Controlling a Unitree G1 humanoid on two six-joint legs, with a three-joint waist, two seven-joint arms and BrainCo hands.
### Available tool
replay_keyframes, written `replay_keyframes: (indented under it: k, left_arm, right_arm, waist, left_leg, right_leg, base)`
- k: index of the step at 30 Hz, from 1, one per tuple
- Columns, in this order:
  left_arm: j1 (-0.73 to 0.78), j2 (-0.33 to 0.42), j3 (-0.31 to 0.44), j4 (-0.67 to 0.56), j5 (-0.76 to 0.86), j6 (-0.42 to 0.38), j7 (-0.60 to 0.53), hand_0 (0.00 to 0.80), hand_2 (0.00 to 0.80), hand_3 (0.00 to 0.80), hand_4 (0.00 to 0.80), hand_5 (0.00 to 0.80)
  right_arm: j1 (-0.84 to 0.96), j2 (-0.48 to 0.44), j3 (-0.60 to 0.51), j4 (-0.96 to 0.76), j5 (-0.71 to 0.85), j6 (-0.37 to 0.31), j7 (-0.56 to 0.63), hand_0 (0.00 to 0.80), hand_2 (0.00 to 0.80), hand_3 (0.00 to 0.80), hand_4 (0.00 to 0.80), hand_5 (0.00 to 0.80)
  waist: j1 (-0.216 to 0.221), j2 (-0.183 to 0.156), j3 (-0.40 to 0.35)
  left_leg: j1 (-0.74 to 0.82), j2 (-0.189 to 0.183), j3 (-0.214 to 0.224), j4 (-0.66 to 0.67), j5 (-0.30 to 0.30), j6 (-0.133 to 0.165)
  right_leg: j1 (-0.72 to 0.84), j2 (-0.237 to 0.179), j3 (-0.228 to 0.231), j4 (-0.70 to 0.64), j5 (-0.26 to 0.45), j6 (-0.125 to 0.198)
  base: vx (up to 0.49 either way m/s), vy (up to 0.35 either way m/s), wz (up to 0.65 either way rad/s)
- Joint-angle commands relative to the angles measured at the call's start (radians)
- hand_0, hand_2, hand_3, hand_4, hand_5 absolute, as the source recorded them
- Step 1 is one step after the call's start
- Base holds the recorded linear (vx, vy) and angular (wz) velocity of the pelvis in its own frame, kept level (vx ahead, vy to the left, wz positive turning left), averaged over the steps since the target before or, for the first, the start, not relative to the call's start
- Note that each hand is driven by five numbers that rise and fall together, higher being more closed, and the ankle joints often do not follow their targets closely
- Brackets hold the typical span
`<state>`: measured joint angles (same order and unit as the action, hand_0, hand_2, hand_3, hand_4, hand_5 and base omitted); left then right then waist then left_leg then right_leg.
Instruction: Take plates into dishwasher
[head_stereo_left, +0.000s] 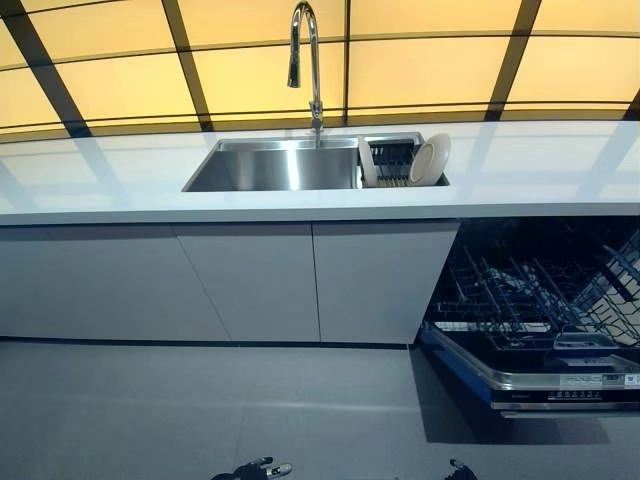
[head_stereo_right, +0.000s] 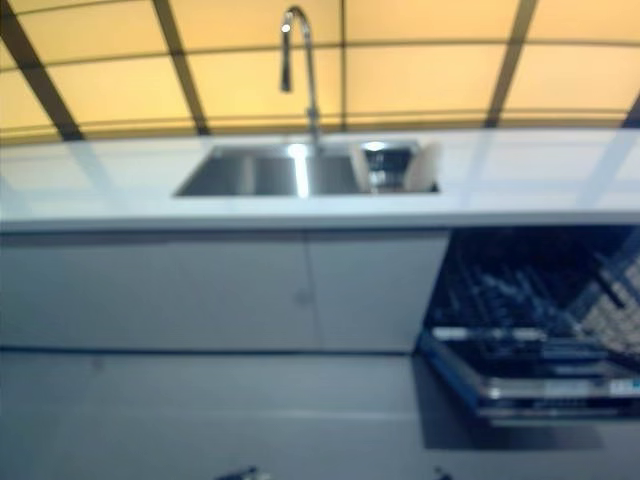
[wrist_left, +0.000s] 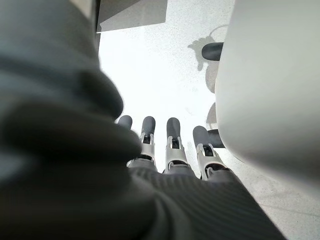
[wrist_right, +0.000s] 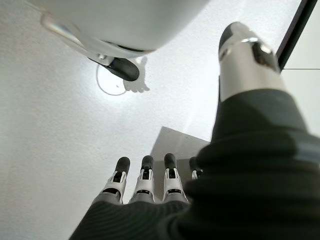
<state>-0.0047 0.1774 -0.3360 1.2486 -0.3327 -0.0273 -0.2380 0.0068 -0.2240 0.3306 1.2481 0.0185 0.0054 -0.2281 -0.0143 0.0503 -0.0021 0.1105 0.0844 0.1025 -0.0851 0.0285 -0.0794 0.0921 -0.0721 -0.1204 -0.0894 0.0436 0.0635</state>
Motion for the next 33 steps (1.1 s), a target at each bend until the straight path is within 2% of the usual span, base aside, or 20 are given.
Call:
replay_keyframes:
  k: [1,3,5,9,11,13,19,23,27,28,33]
  left_arm:
    - [-0.034,-0.034,-0.011,0.051,-0.023,-0.010,-0.005,0.000,0.000,0.000,0.000,0.000]
    - [-0.034,-0.033,-0.010,0.053,-0.039,-0.024,-0.006,0.000,0.000,0.000,0.000,0.000]
    - [-0.035,-0.034,-0.001,0.045,-0.059,-0.006,-0.037,0.000,0.000,0.000,0.000,0.000]
    - [-0.037,-0.031,0.000,0.050,-0.052,-0.010,-0.056,0.000,0.000,0.000,0.000,0.000]
    - [-0.036,-0.029,0.001,0.048,-0.035,0.023,-0.058,0.000,0.000,0.000,0.000,0.000]
    - [-0.034,-0.030,0.002,0.066,-0.018,0.046,-0.065,0.000,0.000,0.000,0.000,0.000]
    - [-0.036,-0.034,0.006,0.080,-0.009,0.044,-0.049,0.000,0.000,0.000,0.000,0.000]
    - [-0.039,-0.034,0.005,0.076,-0.008,-0.001,-0.011,0.000,0.000,0.000,0.000,0.000]
    - [-0.038,-0.034,0.002,0.062,-0.016,-0.086,0.012,0.000,0.000,0.000,0.000,0.000]
    - [-0.038,-0.032,0.000,0.043,-0.035,-0.139,0.019,0.000,0.000,0.000,0.000,0.000]
    - [-0.030,-0.034,0.002,0.022,-0.096,-0.162,-0.069,0.000,0.000,0.000,0.000,0.000]
  right_arm:
    - [-0.060,0.046,0.041,0.038,-0.036,-0.041,-0.022,0.000,0.000,0.000,0.000,0.000]
    - [-0.060,0.045,0.043,0.037,-0.036,-0.039,-0.023,0.000,0.000,0.000,0.000,0.000]
    - [-0.058,0.042,0.044,0.034,-0.043,-0.046,-0.058,0.000,0.000,0.000,0.000,0.000]
    - [-0.059,0.041,0.058,0.039,-0.054,-0.016,0.026,0.000,0.000,0.000,0.000,0.000]
    - [-0.058,0.042,0.064,0.039,-0.033,-0.015,0.058,0.000,0.000,0.000,0.000,0.000]
    - [-0.058,0.047,0.060,0.048,-0.032,-0.007,0.055,0.000,0.000,0.000,0.000,0.000]
    - [-0.058,0.048,0.061,0.055,-0.050,0.009,0.052,0.000,0.000,0.000,0.000,0.000]
    - [-0.061,0.047,0.067,0.054,-0.054,0.015,0.044,0.000,0.000,0.000,0.000,0.000]
    - [-0.062,0.049,0.068,0.049,-0.052,0.016,0.044,0.000,0.000,0.000,0.000,0.000]
    - [-0.062,0.047,0.069,0.045,-0.047,-0.003,0.040,0.000,0.000,0.000,0.000,0.000]
    - [-0.057,0.052,0.062,0.034,-0.025,-0.065,0.019,0.000,0.000,0.000,0.000,0.000]
  waist:
    - [-0.015,-0.036,0.035]
    - [-0.015,-0.036,0.035]
    - [-0.014,-0.036,0.038]
    - [-0.013,-0.037,0.044]
    - [-0.010,-0.038,0.044]
    - [-0.010,-0.041,0.042]
    - [-0.013,-0.043,0.039]
    - [-0.012,-0.043,0.041]
    - [-0.010,-0.045,0.044]
    - [-0.007,-0.046,0.046]
    - [-0.006,-0.051,0.056]
  left_leg:
    - [-0.019,-0.107,-0.054,-0.002,-0.006,0.099]
    - [-0.019,-0.107,-0.054,-0.002,-0.005,0.099]
    - [-0.017,-0.106,-0.053,-0.002,-0.007,0.099]
    - [-0.017,-0.105,-0.055,-0.002,-0.007,0.098]
    - [-0.014,-0.104,-0.056,-0.002,-0.009,0.098]
    - [-0.013,-0.104,-0.055,-0.002,-0.008,0.098]
    - [-0.011,-0.103,-0.052,-0.002,-0.009,0.096]
    - [-0.011,-0.103,-0.052,-0.002,-0.008,0.098]
    - [-0.009,-0.103,-0.053,-0.002,-0.008,0.099]
    - [-0.009,-0.104,-0.054,-0.002,-0.008,0.099]
    - [-0.008,-0.104,-0.053,-0.002,-0.007,0.102]
  right_leg:
    - [-0.010,0.044,0.036,0.002,0.034,-0.021]
    - [-0.010,0.044,0.037,0.002,0.035,-0.021]
    - [-0.009,0.043,0.035,0.002,0.034,-0.022]
    - [-0.010,0.044,0.033,0.002,0.033,-0.022]
    - [-0.006,0.043,0.029,0.002,0.031,-0.022]
    - [-0.005,0.043,0.029,0.002,0.031,-0.023]
    - [-0.004,0.046,0.032,0.002,0.030,-0.024]
    - [-0.004,0.045,0.032,0.002,0.030,-0.025]
    - [0.000,0.044,0.032,0.002,0.030,-0.025]
    - [0.000,0.044,0.030,0.002,0.030,-0.025]
    - [0.001,0.045,0.025,0.015,0.027,-0.027]
  base:
    - [0.000,0.000,0.00]
    - [0.000,0.000,0.00]
    - [0.000,0.000,0.00]
    - [0.000,0.000,0.00]
    - [0.035,-0.022,0.00]
    - [0.051,-0.023,0.01]
    - [0.013,-0.004,0.00]
    - [0.000,0.000,0.00]
    - [0.009,0.002,0.00]
    - [0.034,0.007,0.00]
    - [0.009,-0.008,0.00]
